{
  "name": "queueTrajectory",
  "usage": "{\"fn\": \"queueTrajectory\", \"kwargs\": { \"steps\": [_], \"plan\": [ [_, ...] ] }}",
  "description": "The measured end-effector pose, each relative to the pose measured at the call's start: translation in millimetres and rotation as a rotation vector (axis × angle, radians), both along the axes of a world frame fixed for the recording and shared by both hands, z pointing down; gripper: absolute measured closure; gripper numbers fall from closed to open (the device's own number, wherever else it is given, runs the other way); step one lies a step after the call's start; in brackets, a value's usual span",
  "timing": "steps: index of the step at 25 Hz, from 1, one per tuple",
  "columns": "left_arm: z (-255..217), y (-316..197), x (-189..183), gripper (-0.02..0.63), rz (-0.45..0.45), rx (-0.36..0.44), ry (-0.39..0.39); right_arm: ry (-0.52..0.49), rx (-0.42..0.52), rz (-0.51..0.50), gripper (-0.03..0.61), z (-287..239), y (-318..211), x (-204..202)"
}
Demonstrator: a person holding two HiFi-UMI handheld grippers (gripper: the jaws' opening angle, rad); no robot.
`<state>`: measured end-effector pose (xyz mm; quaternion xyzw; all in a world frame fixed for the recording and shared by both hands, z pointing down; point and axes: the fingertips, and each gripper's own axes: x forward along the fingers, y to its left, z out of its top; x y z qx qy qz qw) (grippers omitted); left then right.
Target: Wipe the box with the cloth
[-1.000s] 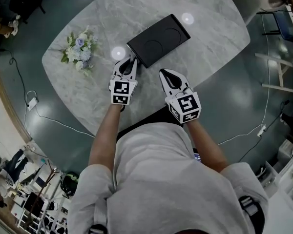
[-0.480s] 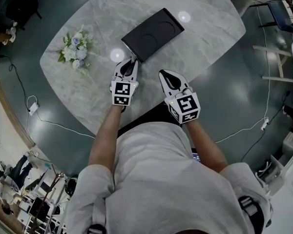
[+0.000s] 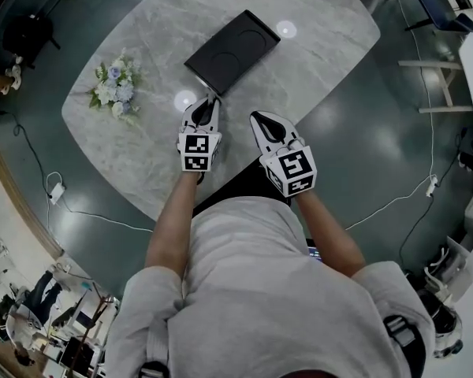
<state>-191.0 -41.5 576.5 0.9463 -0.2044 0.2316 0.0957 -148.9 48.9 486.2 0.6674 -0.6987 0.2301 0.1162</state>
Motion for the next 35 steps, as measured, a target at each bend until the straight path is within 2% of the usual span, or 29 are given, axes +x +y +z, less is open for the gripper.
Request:
{"fn": "queueTrajectory", "kwargs": {
  "steps": [8, 11, 16, 19, 22, 28, 35],
  "plan": [
    [-14.8, 19.8, -10.6, 0.565, -0.060, -0.024, 0.032, 0.047, 0.019, 0.047, 0.551, -22.5, 26.9, -3.0],
    [-16.2, 27.9, -5.5, 0.565, -0.118, -0.039, 0.045, 0.050, 0.028, 0.026, 0.551, -24.5, 34.0, 9.1],
    [-5.3, 20.8, -4.0, 0.565, -0.303, -0.055, 0.025, 0.022, 0.006, -0.067, 0.551, -11.1, 14.5, 36.8],
    [6.1, 15.8, -6.8, 0.565, -0.440, -0.086, 0.026, -0.005, -0.014, -0.176, 0.551, 0.7, -0.9, 47.0],
    [9.4, 8.7, -0.3, 0.565, -0.562, -0.082, 0.022, -0.023, -0.038, -0.288, 0.551, 13.6, -11.9, 64.6],
    [9.2, 8.0, 1.0, 0.565, -0.796, -0.081, 0.024, -0.033, -0.060, -0.438, 0.551, 30.6, -36.9, 101.0],
    [8.5, 9.2, -0.2, 0.565, -0.944, -0.067, 0.020, -0.045, -0.052, -0.548, 0.551, 26.4, -58.4, 113.5]
  ]
}}
